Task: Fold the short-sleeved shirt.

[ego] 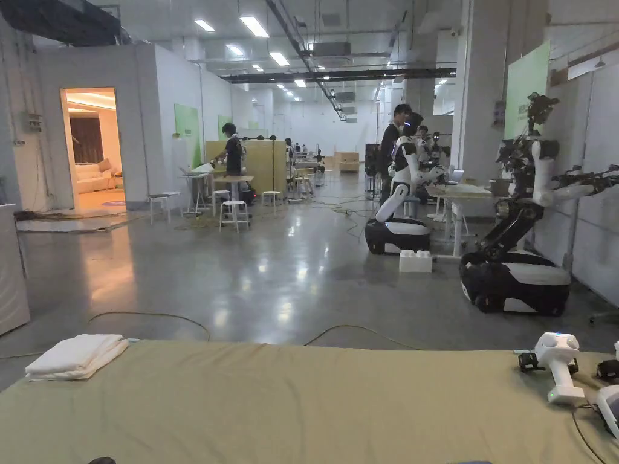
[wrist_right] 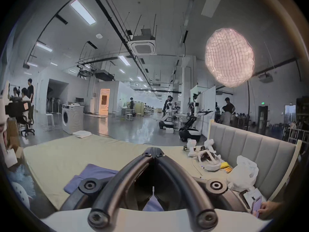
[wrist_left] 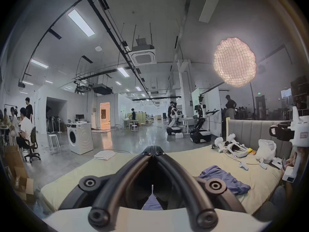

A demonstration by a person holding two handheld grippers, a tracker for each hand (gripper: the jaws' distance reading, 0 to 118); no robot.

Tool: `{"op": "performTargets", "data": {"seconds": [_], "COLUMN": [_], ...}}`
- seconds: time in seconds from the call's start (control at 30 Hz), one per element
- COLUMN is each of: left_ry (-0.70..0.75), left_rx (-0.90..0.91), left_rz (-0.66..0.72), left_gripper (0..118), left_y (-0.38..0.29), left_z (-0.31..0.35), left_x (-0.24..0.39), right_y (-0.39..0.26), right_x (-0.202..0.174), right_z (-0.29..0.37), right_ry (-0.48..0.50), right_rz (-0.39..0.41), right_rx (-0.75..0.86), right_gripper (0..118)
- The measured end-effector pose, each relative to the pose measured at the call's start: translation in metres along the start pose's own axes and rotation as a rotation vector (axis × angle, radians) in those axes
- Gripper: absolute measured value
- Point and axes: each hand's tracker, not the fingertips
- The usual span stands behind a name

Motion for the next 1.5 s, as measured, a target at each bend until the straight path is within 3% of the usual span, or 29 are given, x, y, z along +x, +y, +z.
{"op": "performTargets", "data": {"seconds": [0.37,0.47,0.6,0.63,0.7,0.73,0.77,1.03,1.13,1.23,1.3,1.33,1.37,1.43,1.47,1.5], "left_ry": [-0.007,-0.029,-0.072,-0.080,-0.134,-0.117,-0.088,0.024,0.017,0.068,0.038,0.032,0.035,0.034,0.033,0.028], "left_rx": [-0.056,-0.153,-0.366,-0.414,-0.570,-0.614,-0.657,-0.910,-0.959,-0.948,-0.969,-0.977,-0.990,-1.028,-1.034,-1.050], "left_rz": [0.085,0.126,0.292,0.316,0.330,0.328,0.312,0.306,0.350,0.127,0.099,0.082,0.050,0.039,0.058,0.086], "left_gripper": [0,0,3,17,75,89,93,88,68,28,16,15,15,15,15,15], "left_y": [-0.011,-0.036,-0.101,-0.121,-0.162,-0.181,-0.201,-0.327,-0.341,-0.338,-0.331,-0.331,-0.333,-0.340,-0.341,-0.341], "left_z": [-0.009,-0.025,-0.063,-0.073,-0.097,-0.107,-0.117,-0.179,-0.187,-0.184,-0.186,-0.188,-0.190,-0.198,-0.200,-0.202], "left_x": [-0.015,-0.022,-0.035,-0.036,-0.039,-0.039,-0.036,-0.049,-0.046,-0.026,-0.017,-0.012,-0.007,-0.008,-0.013,-0.017], "right_y": [0.001,-0.012,-0.038,-0.045,-0.056,-0.061,-0.065,-0.083,-0.090,-0.097,-0.104,-0.109,-0.117,-0.139,-0.154,-0.172], "right_x": [0.007,0.009,0.012,0.013,0.013,0.015,0.017,0.033,0.038,0.037,0.037,0.037,0.039,0.047,0.053,0.059], "right_z": [-0.005,-0.010,-0.020,-0.020,-0.020,-0.020,-0.020,-0.028,-0.031,-0.037,-0.046,-0.053,-0.062,-0.086,-0.102,-0.120], "right_ry": [0.008,0.013,0.016,0.014,0.023,0.029,0.034,0.002,-0.023,-0.034,-0.045,-0.054,-0.063,-0.046,-0.040,-0.044], "right_rz": [-0.036,-0.089,-0.160,-0.164,-0.179,-0.188,-0.196,-0.208,-0.224,-0.230,-0.213,-0.209,-0.211,-0.227,-0.238,-0.253], "right_rx": [0.018,-0.031,-0.170,-0.187,-0.219,-0.229,-0.242,-0.339,-0.385,-0.418,-0.447,-0.464,-0.484,-0.532,-0.583,-0.640], "right_gripper": [0,0,0,0,0,0,0,0,0,0,0,0,6,44,54,54]}}
